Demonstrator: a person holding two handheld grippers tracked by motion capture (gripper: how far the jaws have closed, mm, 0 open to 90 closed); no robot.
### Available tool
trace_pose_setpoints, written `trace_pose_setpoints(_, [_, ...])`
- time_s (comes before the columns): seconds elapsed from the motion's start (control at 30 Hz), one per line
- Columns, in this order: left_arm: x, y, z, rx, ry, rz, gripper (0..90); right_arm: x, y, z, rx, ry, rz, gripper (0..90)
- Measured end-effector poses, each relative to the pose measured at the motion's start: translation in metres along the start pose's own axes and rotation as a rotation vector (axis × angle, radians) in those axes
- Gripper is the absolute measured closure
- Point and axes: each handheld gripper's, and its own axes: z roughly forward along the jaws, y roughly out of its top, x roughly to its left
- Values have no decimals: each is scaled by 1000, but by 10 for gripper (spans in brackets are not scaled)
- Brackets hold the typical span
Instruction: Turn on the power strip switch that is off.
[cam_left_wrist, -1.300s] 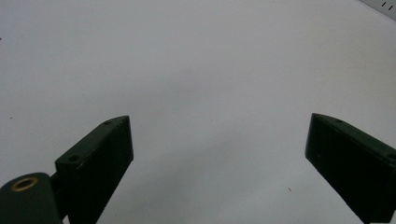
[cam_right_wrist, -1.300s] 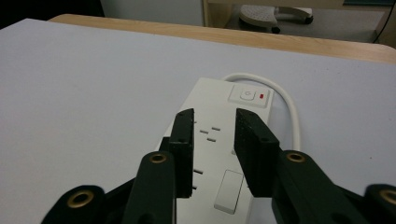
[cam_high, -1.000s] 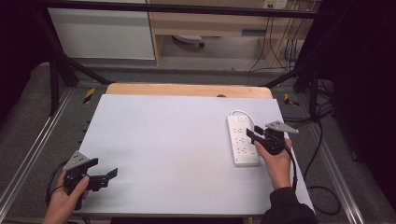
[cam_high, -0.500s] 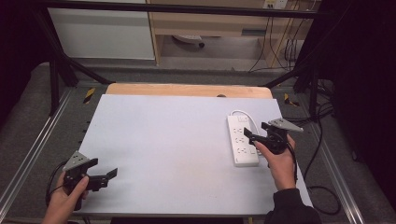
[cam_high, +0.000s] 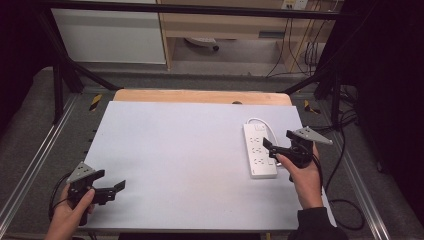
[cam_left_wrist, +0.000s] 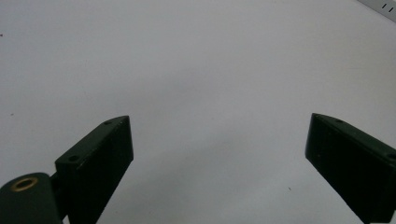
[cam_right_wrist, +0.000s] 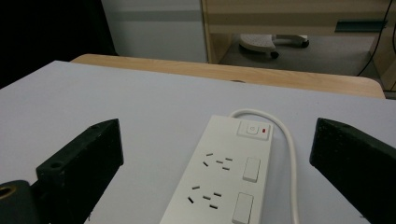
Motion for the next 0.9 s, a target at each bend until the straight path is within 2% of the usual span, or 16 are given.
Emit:
trace_pose_setpoints(0.17, [0,0,0,-1,-1,-1,78,1,-2,-5,-24,-14,-32,25])
trace_pose_setpoints(0.53, [1,0,-1,-3,0,-4,78,-3,-9,-18,-56,-27,-58,21])
trace_pose_setpoints(0.9, [1,0,-1,-6,0,-5,78,-13,-27,-35,-42,-55,-74,24])
